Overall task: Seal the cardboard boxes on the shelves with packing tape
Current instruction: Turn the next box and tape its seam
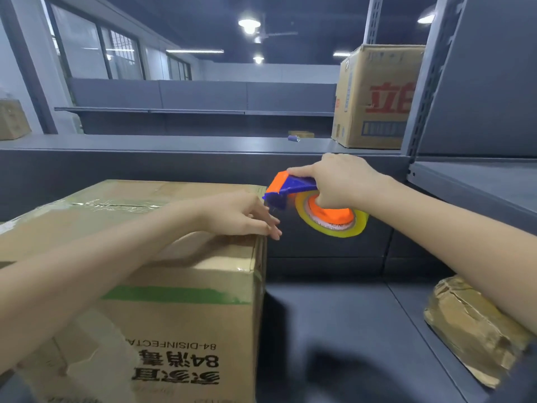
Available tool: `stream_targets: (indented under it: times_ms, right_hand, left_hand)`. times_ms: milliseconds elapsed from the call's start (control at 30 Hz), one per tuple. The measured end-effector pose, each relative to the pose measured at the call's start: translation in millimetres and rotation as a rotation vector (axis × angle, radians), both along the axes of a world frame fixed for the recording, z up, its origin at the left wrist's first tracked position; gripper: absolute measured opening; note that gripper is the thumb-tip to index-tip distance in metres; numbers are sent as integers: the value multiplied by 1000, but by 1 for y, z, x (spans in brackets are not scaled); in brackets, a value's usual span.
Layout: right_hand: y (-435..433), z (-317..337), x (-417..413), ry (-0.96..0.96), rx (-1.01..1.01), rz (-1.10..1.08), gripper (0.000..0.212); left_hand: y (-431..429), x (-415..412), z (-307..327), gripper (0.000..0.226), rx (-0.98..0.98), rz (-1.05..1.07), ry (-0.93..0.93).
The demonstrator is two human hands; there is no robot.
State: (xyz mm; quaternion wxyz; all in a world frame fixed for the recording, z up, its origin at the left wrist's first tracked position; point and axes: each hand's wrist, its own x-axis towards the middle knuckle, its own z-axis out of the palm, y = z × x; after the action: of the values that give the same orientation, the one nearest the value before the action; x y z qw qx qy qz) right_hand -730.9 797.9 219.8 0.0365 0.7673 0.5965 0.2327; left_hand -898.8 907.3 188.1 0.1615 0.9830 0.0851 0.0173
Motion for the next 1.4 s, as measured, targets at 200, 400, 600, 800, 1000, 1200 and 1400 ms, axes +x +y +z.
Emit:
stream_targets:
  times_ms: [200, 400, 600, 800, 1000, 1200, 1400]
  right_hand:
    - [7, 6, -33, -100, 264, 19, 62]
    - [40, 7, -88, -230, 367, 57, 63]
    - [75, -13, -152, -200, 361, 128, 62]
    - [87, -41, -193, -184, 400, 150, 49]
    - [82, -47, -201, -152, 299, 79, 50]
    - [82, -58, -210, -71, 352, 21, 53]
    - [79, -61, -208, 55, 434, 118, 50]
  left_hand:
    - [26, -51, 14, 28, -48, 73, -95]
    - [71, -123, 11, 25, 152, 274, -40]
    - [117, -191, -2, 31, 136, 375, -74]
    - [154, -224, -11, 36, 139, 430, -42]
    - [164, -234, -20, 37, 32, 356, -67]
    - [158, -232, -23, 39, -3, 341, -102]
    - [149, -236, -23, 37, -57, 362, -177]
